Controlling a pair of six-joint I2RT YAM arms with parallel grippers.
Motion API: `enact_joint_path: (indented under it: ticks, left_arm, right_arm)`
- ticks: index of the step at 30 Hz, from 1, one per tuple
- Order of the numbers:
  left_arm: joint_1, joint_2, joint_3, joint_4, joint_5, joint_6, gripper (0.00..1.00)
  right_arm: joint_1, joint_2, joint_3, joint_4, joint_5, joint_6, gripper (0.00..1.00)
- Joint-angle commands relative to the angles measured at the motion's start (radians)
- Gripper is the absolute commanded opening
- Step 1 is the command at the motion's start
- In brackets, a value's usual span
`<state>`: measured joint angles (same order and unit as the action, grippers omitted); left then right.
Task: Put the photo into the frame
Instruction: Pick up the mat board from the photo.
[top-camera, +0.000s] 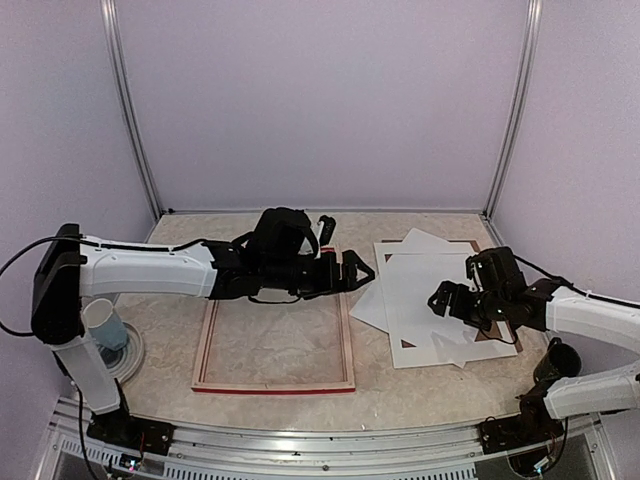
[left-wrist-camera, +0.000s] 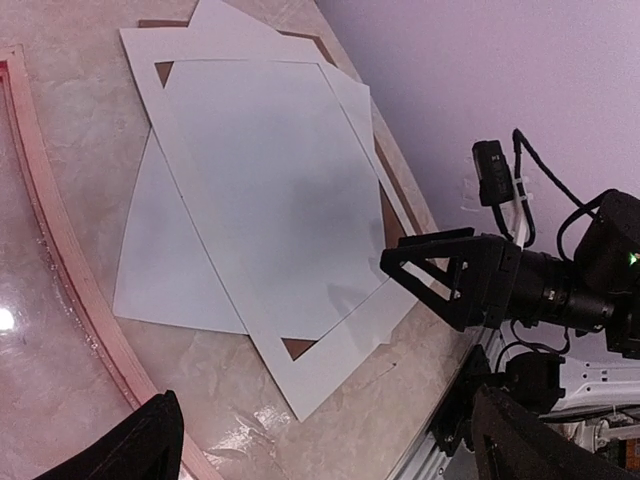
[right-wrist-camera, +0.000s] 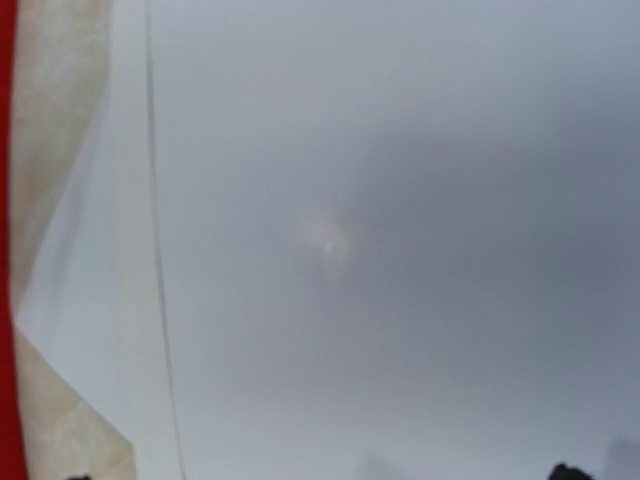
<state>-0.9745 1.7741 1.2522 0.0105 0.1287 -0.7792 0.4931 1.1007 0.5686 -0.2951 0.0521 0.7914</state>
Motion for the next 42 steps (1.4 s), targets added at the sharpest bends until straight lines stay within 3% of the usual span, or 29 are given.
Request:
enact_joint_path:
  ticks: [1, 2, 3, 4, 7, 9, 16, 22, 29, 42]
  left_arm:
    - [0.108, -0.044, -0.095, 0.093, 0.109, -0.118, 0.99]
    - [0.142, -0.034, -0.178, 0.269, 0.278, -0.220, 0.99]
    - [0.156, -0.023, -0.246, 0.422, 0.349, -0.350, 0.99]
    - [0.151, -0.002, -0.269, 0.493, 0.356, -0.389, 0.99]
    - [0.080, 0.026, -0.158, 0.292, 0.235, -0.316, 0.99]
    - [0.038, 0.045, -0.124, 0.265, 0.191, -0.348, 0.99]
    - [-0.046, 0.210, 0.028, 0.218, 0.237, -0.488, 0.99]
    - [-0.085, 0.347, 0.201, 0.048, 0.181, -0.495, 0.99]
    - [-0.095, 0.420, 0.239, 0.028, 0.141, -0.518, 0.99]
    - [-0.113, 0.517, 0.299, -0.005, 0.151, -0.544, 0.99]
  right_arm:
    - [-0.007, -0.044, -0.023, 0.044, -0.012, 0.010, 0.99]
    - [-0.007, -0.049, -0.023, 0.048, -0.016, 0.008, 0.99]
    - [-0.007, -0.054, -0.023, 0.047, -0.018, 0.005, 0.99]
    - [-0.007, -0.059, -0.022, 0.043, -0.016, 0.002, 0.99]
    - [-0.007, -0.080, -0.017, 0.017, -0.001, -0.011, 0.99]
    - [-0.007, -0.089, -0.021, 0.007, 0.006, -0.017, 0.99]
    - [-0.006, -0.074, -0.032, 0.021, -0.020, -0.029, 0.99]
    - [-0.007, -0.062, -0.027, 0.025, -0.017, -0.032, 0.99]
    - [-0.007, -0.066, -0.038, 0.005, -0.008, -0.038, 0.99]
    - [-0.074, -0.060, 0.020, -0.094, 0.168, -0.029, 0.99]
